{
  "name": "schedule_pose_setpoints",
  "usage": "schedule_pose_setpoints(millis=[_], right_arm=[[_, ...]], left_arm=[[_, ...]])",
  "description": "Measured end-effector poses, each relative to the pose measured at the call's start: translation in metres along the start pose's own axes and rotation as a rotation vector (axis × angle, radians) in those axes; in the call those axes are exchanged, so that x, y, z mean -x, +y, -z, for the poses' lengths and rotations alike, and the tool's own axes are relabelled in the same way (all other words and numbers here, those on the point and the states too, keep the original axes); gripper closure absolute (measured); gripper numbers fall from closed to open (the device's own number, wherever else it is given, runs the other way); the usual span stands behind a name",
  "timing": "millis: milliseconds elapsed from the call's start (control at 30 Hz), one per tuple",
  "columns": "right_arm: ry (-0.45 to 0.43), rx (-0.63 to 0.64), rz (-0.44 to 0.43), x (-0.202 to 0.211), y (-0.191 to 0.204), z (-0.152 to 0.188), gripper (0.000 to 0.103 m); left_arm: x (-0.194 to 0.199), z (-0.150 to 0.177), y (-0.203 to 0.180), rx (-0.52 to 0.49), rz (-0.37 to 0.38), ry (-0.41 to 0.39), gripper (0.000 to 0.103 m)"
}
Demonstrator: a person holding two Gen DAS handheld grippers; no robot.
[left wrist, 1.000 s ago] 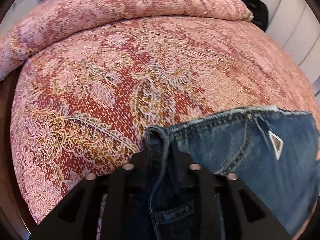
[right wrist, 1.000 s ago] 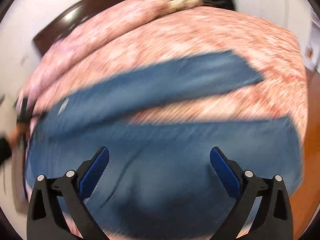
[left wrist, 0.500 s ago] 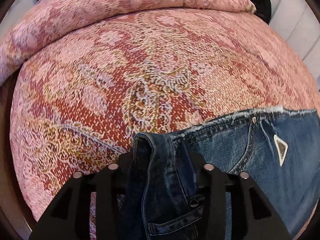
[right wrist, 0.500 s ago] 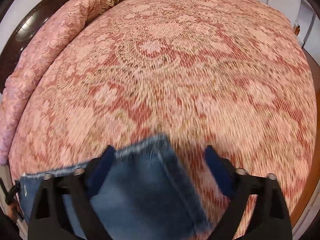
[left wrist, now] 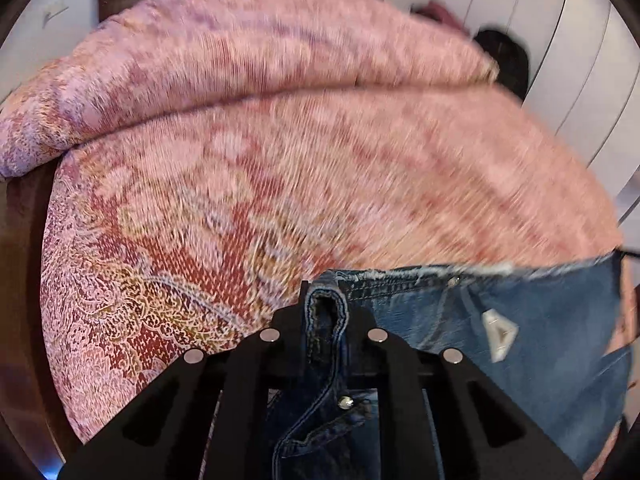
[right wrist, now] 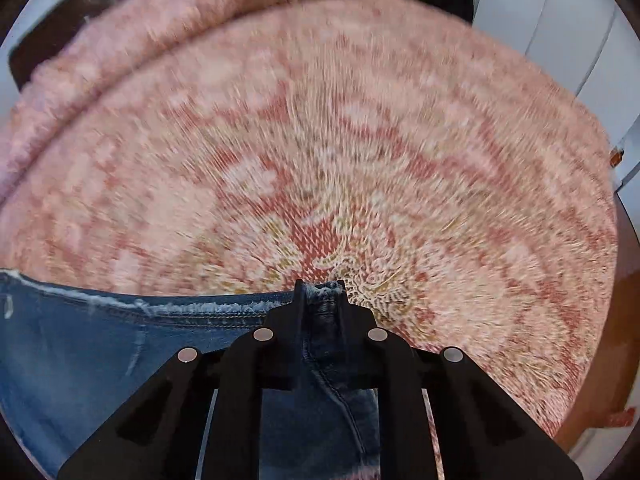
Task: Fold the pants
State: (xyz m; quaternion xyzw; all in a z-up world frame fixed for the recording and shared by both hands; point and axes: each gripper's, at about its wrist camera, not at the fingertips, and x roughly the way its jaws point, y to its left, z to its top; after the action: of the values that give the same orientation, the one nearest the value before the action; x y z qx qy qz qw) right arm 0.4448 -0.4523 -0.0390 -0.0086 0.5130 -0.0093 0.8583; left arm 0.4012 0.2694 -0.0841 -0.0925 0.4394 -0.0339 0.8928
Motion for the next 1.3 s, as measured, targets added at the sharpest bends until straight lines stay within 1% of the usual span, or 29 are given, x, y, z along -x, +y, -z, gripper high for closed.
schedule_pose_setpoints(millis=[67, 167, 267, 333, 367, 433, 467, 533, 567, 633, 667, 700, 733, 767, 800, 833, 867, 900, 933, 967, 1000, 1033, 1067, 1100, 1133, 1167, 1200, 1300], right_arm=[[-0.057, 0.013, -0.013, 0.029, 0.001, 0.013, 0.09], [-0.119, 0.021, -0.042, 0.063, 0.002, 0.031, 0.09], [-0.173, 0.009, -0.073, 0.103, -0.012, 0.068, 0.09], [-0.187, 0.001, -0.083, 0.121, -0.019, 0.091, 0.09], [-0.19, -0.008, -0.087, 0.13, -0.024, 0.109, 0.09], [-0.182, -0.025, -0.086, 0.139, -0.031, 0.137, 0.09], [-0.17, -0.043, -0.099, 0.142, -0.037, 0.157, 0.09], [-0.144, -0.053, -0.099, 0.144, -0.044, 0.185, 0.09], [-0.129, -0.057, -0.101, 0.144, -0.045, 0.2, 0.09], [-0.068, -0.064, -0.115, 0.136, -0.048, 0.234, 0.09], [-0.058, -0.059, -0.11, 0.134, -0.047, 0.244, 0.09], [-0.014, -0.052, -0.127, 0.126, -0.045, 0.259, 0.09], [0.025, -0.046, -0.129, 0.119, -0.044, 0.27, 0.09], [0.039, -0.034, -0.112, 0.115, -0.042, 0.279, 0.09], [0.027, -0.029, -0.11, 0.114, -0.041, 0.288, 0.09], [0.023, -0.044, -0.117, 0.115, -0.042, 0.292, 0.086], [0.032, -0.069, -0.12, 0.116, -0.044, 0.292, 0.084], [0.038, -0.091, -0.117, 0.118, -0.044, 0.292, 0.081], [0.045, -0.098, -0.1, 0.12, -0.044, 0.291, 0.066], [0.052, -0.1, -0.073, 0.122, -0.043, 0.291, 0.047], [0.052, -0.111, -0.052, 0.128, -0.043, 0.292, 0.046], [0.048, -0.127, -0.061, 0.132, -0.043, 0.294, 0.046], [0.041, -0.156, -0.084, 0.138, -0.044, 0.296, 0.046], [0.026, -0.202, -0.13, 0.145, -0.046, 0.3, 0.046], [0.017, -0.239, -0.163, 0.15, -0.047, 0.304, 0.046], [0.008, -0.278, -0.195, 0.153, -0.049, 0.306, 0.046], [-0.002, -0.323, -0.24, 0.157, -0.049, 0.309, 0.046], [-0.025, -0.396, -0.328, 0.164, -0.04, 0.31, 0.046]], left_arm=[[0.02, 0.002, 0.001, 0.029, 0.046, -0.056, 0.093], [0.05, 0.011, 0.002, 0.073, 0.113, -0.129, 0.093], [0.085, 0.026, 0.006, 0.112, 0.172, -0.198, 0.093], [0.105, 0.038, 0.013, 0.153, 0.212, -0.23, 0.093], [0.119, 0.05, 0.015, 0.171, 0.234, -0.25, 0.093], [0.14, 0.068, 0.017, 0.186, 0.261, -0.277, 0.093], [0.151, 0.08, 0.019, 0.198, 0.276, -0.286, 0.093], [0.167, 0.101, 0.021, 0.216, 0.288, -0.298, 0.093], [0.175, 0.117, 0.024, 0.228, 0.294, -0.293, 0.093], [0.186, 0.147, 0.031, 0.245, 0.278, -0.26, 0.092], [0.186, 0.159, 0.034, 0.248, 0.264, -0.234, 0.091], [0.186, 0.174, 0.037, 0.259, 0.242, -0.202, 0.09], [0.186, 0.194, 0.043, 0.288, 0.191, -0.159, 0.079], [0.186, 0.207, 0.047, 0.307, 0.16, -0.129, 0.066], [0.188, 0.221, 0.051, 0.321, 0.129, -0.104, 0.061], [0.191, 0.233, 0.053, 0.336, 0.104, -0.087, 0.05], [0.193, 0.246, 0.052, 0.342, 0.054, -0.058, 0.039], [0.195, 0.255, 0.05, 0.341, 0.007, -0.037, 0.036], [0.2, 0.265, 0.045, 0.338, -0.056, -0.027, 0.033], [0.205, 0.273, 0.043, 0.353, -0.091, -0.037, 0.027], [0.212, 0.283, 0.042, 0.393, -0.13, -0.054, 0.022], [0.221, 0.292, 0.042, 0.447, -0.158, -0.071, 0.019], [0.227, 0.298, 0.042, 0.479, -0.154, -0.09, 0.019], [0.233, 0.303, 0.041, 0.516, -0.131, -0.117, 0.019], [0.238, 0.308, 0.039, 0.554, -0.092, -0.134, 0.019], [0.239, 0.31, 0.037, 0.591, -0.037, -0.136, 0.019], [0.237, 0.311, 0.036, 0.615, -0.002, -0.14, 0.019], [0.229, 0.309, 0.035, 0.72, 0.115, -0.182, 0.02]])
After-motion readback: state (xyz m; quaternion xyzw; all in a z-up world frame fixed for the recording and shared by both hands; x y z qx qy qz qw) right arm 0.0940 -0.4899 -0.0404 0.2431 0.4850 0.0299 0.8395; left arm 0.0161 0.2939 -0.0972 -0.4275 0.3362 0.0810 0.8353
